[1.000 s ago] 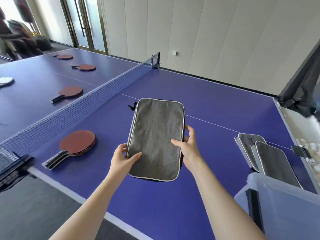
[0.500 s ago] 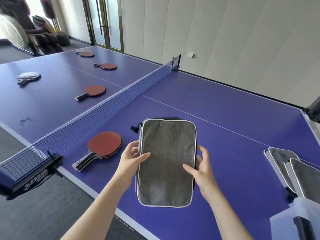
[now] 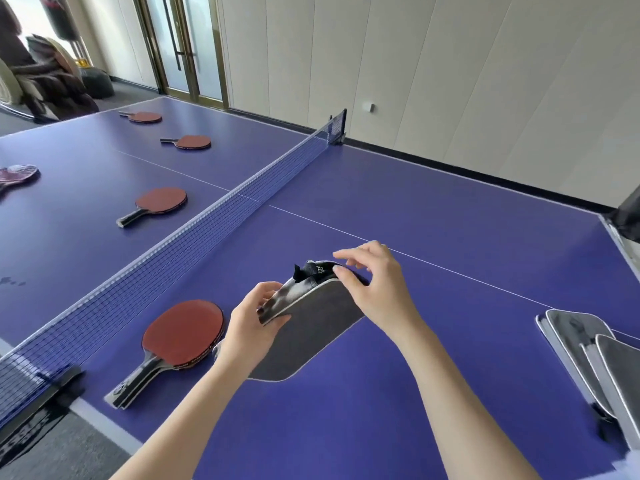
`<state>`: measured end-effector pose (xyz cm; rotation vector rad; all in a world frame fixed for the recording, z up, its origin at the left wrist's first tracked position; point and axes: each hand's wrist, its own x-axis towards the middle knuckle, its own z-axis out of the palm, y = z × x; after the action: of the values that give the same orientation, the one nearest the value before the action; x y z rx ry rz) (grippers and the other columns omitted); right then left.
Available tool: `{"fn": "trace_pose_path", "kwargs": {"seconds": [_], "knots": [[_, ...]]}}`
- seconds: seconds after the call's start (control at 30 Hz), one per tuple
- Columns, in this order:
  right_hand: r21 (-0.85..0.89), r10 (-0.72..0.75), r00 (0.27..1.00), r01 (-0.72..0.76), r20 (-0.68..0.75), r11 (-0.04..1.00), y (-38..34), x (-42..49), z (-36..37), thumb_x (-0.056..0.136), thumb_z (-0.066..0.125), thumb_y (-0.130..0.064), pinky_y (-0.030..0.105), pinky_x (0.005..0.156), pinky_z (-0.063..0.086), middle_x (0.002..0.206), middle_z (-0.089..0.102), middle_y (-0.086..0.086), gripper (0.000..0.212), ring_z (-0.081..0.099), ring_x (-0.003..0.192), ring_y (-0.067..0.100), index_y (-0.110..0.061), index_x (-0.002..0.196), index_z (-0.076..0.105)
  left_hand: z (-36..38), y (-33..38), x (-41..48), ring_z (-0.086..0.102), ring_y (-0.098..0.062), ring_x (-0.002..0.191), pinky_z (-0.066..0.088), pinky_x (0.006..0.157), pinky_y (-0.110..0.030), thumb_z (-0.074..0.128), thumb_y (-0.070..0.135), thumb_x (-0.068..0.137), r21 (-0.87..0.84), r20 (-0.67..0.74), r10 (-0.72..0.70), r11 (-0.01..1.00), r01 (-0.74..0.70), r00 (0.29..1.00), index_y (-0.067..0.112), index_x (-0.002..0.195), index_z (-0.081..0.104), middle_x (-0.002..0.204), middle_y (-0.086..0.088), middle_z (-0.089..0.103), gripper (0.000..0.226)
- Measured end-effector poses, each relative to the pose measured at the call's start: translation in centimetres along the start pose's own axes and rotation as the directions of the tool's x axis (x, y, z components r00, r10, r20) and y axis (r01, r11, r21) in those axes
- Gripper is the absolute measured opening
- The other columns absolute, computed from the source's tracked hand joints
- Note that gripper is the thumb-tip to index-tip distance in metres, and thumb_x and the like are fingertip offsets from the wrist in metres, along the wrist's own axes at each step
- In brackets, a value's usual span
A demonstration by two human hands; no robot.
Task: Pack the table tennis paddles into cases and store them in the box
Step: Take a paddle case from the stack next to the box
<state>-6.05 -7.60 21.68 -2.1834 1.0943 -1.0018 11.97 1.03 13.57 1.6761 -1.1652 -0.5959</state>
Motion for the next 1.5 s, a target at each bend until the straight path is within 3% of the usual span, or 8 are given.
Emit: {"fn": "trace_pose_path", "kwargs": {"seconds": [0.1,0.33,0.47,0.8,0.97,1.1,1.27,1.5], "knots": [[-0.05,0.038,0.991,-0.032,0.13,0.998,-0.4,2.1,1.2,0.087,0.067,-0.021,0.016,0.081,0.039,0.09,0.053,-0.002,0.018,0.049,0.093,0.013,-0.017,0.104,0.071,-0.4,-0.2,1.5,0.051,0.02,0.092,0.033,0.073,0.005,0.076,0.004,0.077,0.064,0.035,0.073,0.995,-0.075,0.997,0.04,0.099,0.055,0.096,0.022,0.062,0.047],[-0.098,0.167,0.96,-0.148,0.227,0.984,-0.3,3.8,2.8,0.083,0.066,-0.015,0.006,0.063,0.037,0.083,0.052,-0.005,0.011,0.047,0.071,0.003,-0.026,0.081,0.064,-1.4,-1.6,5.1,0.059,-0.008,0.096,0.038,0.082,-0.004,0.075,0.0,0.076,0.176,0.156,0.265,0.94,-0.291,0.951,0.02,0.111,0.065,0.099,0.026,0.057,0.041],[-0.063,0.227,0.966,-0.22,0.124,0.973,-0.9,3.8,4.0,0.082,0.066,-0.01,0.007,0.061,0.039,0.079,0.058,-0.006,0.015,0.05,0.068,0.008,-0.023,0.076,0.061,-1.9,-2.5,6.7,0.06,-0.011,0.097,0.047,0.085,-0.022,0.072,0.001,0.077,0.157,0.21,0.325,0.919,-0.36,0.922,0.023,0.112,0.065,0.102,0.019,0.06,0.041],[-0.019,0.255,0.932,-0.269,-0.26,0.963,-2.6,2.8,5.6,0.081,0.063,-0.003,0.011,0.06,0.042,0.07,0.059,-0.003,0.018,0.051,0.061,0.006,-0.019,0.086,0.058,-3.3,-3.5,8.4,0.055,0.011,0.094,0.037,0.078,0.0,0.074,0.003,0.077,-0.027,0.288,0.316,0.946,-0.323,0.904,0.045,0.099,0.056,0.095,0.031,0.06,0.051],[-0.057,0.298,0.881,-0.341,-0.368,0.938,-2.6,2.3,4.5,0.079,0.066,-0.004,0.008,0.061,0.043,0.067,0.062,-0.009,0.014,0.053,0.062,0.002,-0.015,0.071,0.064,-3.5,-3.3,8.7,0.056,0.011,0.09,0.036,0.077,0.001,0.077,0.005,0.076,-0.137,0.301,0.289,0.956,-0.259,0.909,0.053,0.093,0.053,0.091,0.028,0.064,0.057],[-0.058,0.36,0.855,-0.409,-0.373,0.911,-1.7,1.6,2.4,0.081,0.07,-0.009,0.006,0.061,0.043,0.067,0.065,-0.011,0.01,0.056,0.063,-0.002,-0.014,0.073,0.067,-3.8,-3.1,8.9,0.06,0.0,0.082,0.045,0.08,-0.017,0.079,0.005,0.075,-0.252,0.317,0.271,0.948,-0.194,0.909,0.046,0.096,0.061,0.086,0.01,0.067,0.049],[-0.146,0.321,0.897,-0.377,-0.303,0.915,-0.8,0.9,0.4,0.083,0.07,-0.006,0.01,0.063,0.042,0.075,0.065,0.001,0.007,0.054,0.063,0.002,-0.007,0.076,0.068,-4.4,-2.4,10.1,0.059,-0.008,0.07,0.049,0.07,-0.017,0.08,0.002,0.074,-0.401,0.379,0.261,0.911,-0.097,0.888,0.043,0.092,0.069,0.075,0.004,0.064,0.047],[-0.392,0.162,0.969,-0.225,-0.187,0.892,0.2,-0.9,-2.4,0.086,0.067,-0.012,0.019,0.06,0.044,0.073,0.062,-0.002,0.009,0.054,0.066,0.012,-0.011,0.078,0.065,-5.5,-1.5,12.2,0.067,-0.02,0.073,0.056,0.063,-0.033,0.088,0.012,0.058,-0.553,0.534,0.089,0.79,0.267,0.841,0.025,0.095,0.073,0.08,-0.003,0.068,0.041]]}}
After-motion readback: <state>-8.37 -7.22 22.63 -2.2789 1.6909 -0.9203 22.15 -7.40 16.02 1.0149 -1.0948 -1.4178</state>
